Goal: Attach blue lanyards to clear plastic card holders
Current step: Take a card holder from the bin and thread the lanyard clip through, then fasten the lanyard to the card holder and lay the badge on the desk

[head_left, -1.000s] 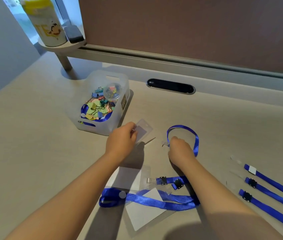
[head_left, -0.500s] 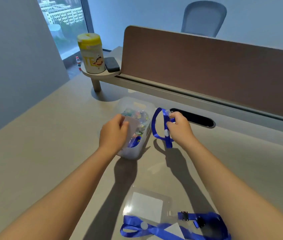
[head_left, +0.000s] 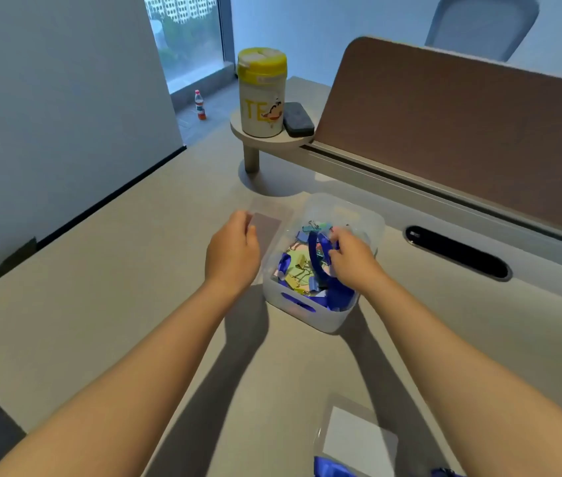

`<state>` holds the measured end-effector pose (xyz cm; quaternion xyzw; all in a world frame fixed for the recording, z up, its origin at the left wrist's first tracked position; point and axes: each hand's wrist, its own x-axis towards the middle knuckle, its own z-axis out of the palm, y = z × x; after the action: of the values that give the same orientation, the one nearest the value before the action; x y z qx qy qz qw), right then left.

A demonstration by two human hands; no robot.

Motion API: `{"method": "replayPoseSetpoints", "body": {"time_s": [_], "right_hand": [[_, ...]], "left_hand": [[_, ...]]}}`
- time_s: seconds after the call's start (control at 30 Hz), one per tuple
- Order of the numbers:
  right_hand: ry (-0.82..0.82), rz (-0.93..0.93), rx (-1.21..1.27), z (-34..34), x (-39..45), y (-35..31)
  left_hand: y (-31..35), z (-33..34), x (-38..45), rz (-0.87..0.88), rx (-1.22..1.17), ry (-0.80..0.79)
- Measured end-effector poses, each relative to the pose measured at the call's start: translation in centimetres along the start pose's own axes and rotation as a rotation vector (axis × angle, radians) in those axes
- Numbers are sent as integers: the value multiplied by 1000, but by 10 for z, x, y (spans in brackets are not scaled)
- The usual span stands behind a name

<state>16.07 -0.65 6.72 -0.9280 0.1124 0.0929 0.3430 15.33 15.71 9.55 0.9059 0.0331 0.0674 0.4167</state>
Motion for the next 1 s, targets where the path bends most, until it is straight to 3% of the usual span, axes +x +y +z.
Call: {"method": "replayPoseSetpoints", "body": {"time_s": [0.1, 0.17, 0.4, 0.6, 0.73, 1.0], "right_hand": [[-118, -100, -365, 10, -3, 9], [-167, -151, -480, 11, -7, 13], [-49, -147, -482, -28, -41, 36], [57, 47, -440, -81, -101, 114], [117, 216, -410, -113, -161, 182], [156, 514, -319, -132, -252, 296]], "left_hand": [[-1, 2, 1, 55, 24, -22], [2, 5, 0, 102, 46, -37], [30, 24, -21, 305, 161, -127], [83, 67, -67, 685, 192, -195], [119, 115, -116, 868, 207, -321], [154, 203, -209, 885, 275, -530]]}}
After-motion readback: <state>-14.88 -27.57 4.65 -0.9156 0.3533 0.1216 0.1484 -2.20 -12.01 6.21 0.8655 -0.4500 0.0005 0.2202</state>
